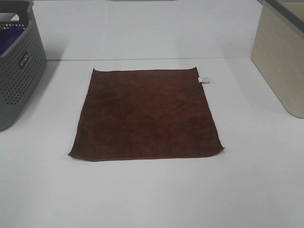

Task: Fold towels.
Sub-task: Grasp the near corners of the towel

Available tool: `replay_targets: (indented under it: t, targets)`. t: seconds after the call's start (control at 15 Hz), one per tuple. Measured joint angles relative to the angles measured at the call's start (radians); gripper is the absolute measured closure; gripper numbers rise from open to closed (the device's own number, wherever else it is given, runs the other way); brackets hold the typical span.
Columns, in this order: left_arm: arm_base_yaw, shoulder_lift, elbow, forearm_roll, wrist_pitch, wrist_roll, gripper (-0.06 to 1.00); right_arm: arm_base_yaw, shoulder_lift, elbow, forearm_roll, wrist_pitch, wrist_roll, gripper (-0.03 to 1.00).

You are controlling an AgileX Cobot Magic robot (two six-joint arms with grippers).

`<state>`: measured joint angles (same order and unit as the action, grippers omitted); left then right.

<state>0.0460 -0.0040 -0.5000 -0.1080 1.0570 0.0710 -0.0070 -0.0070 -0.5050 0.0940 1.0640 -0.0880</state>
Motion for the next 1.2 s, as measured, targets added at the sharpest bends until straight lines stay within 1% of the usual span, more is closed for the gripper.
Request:
replay_targets:
  t: [1.2]
  targets:
    - [0.000,0.000,0.000,0.000,0.000,0.000,0.23,0.000,0.000,0.000,0.000,0.000,0.000,0.20]
